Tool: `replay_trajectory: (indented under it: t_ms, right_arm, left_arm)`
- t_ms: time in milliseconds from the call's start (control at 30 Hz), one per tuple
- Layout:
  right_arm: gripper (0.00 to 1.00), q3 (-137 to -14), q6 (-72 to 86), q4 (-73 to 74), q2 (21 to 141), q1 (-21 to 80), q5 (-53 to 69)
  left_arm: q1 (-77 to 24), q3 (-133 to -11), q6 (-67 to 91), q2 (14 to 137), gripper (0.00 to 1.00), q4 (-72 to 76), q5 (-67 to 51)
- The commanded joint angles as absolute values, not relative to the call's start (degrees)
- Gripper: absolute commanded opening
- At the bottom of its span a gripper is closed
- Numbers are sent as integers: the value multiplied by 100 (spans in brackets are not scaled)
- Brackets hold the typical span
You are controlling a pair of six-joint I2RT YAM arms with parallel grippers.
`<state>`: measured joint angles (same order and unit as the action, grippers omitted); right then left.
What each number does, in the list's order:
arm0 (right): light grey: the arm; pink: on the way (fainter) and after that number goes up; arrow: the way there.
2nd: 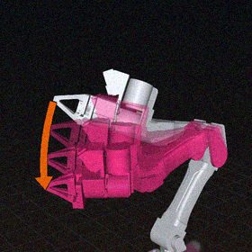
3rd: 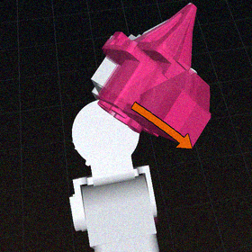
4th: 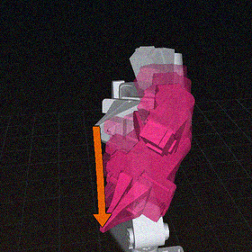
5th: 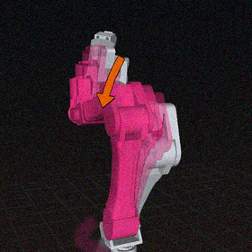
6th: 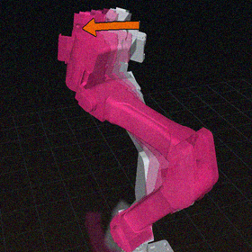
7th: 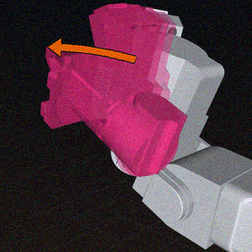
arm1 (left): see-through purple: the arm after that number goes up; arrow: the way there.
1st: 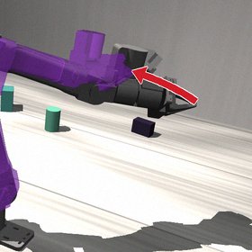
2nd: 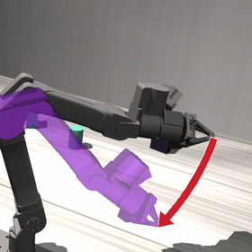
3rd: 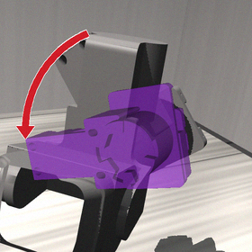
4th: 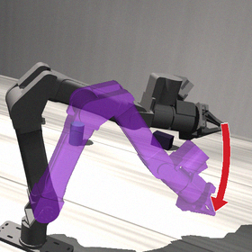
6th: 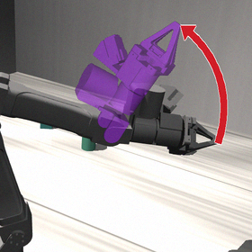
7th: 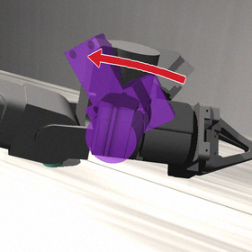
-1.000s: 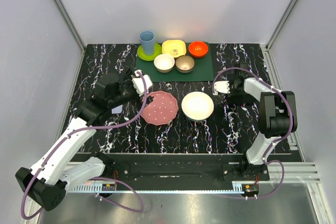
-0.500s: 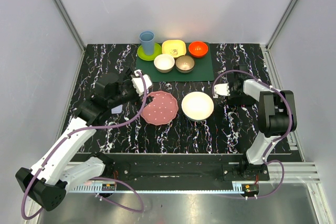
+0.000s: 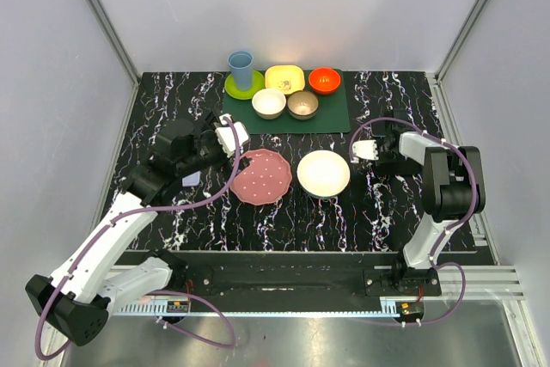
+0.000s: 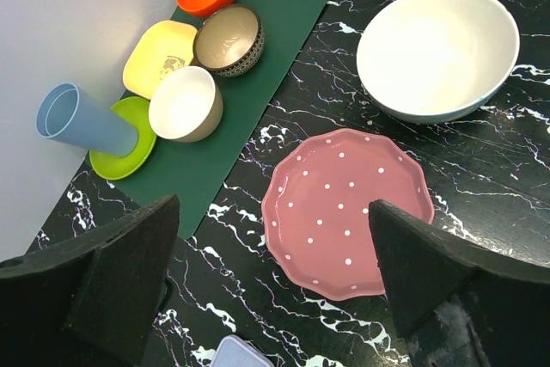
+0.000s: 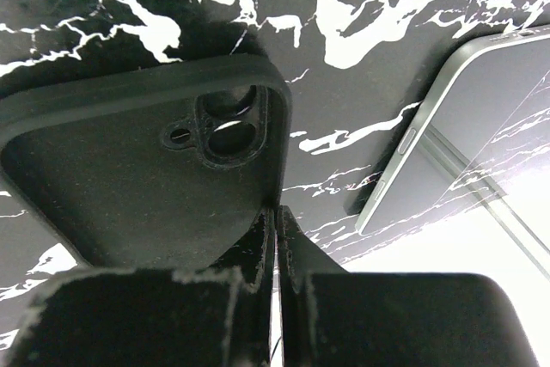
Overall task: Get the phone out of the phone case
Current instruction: Adjust the phone case at the center of the board.
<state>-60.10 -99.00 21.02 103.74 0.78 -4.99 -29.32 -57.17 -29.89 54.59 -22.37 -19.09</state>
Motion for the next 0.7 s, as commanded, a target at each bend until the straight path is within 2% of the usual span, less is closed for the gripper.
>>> replay_trajectory:
  t_ms: [0,133,433,467,533,667]
  right_arm:
    - [0,-6021,-9993,1890,10389,35,-554]
    - [0,-6038,-10002,1837,10441,35,-606]
    - [21,-6029,-9853,1898,10459,35,-975]
    - [25,-6090,-9809,1977,10459,35,-1002]
    - [41,-6169,-9634,2091,10424,26,-1002]
    - [57,-6495,-9220,2504,10222,35,-783]
  left_arm:
    - [-2892,-5809,-2883,5414,99,-1960,-2021]
    - [-2874,-5801,-2857,5405,99,-1960,-2030]
    - [-2874,-5818,-2856,5405,99,-1960,-2030]
    - [-2865,-5818,-2856,5405,99,-1960,-2030]
    - [-2865,-5827,-2848,5405,99,-1969,-2021]
    - [-2865,-5836,-2874,5396,99,-1960,-1978]
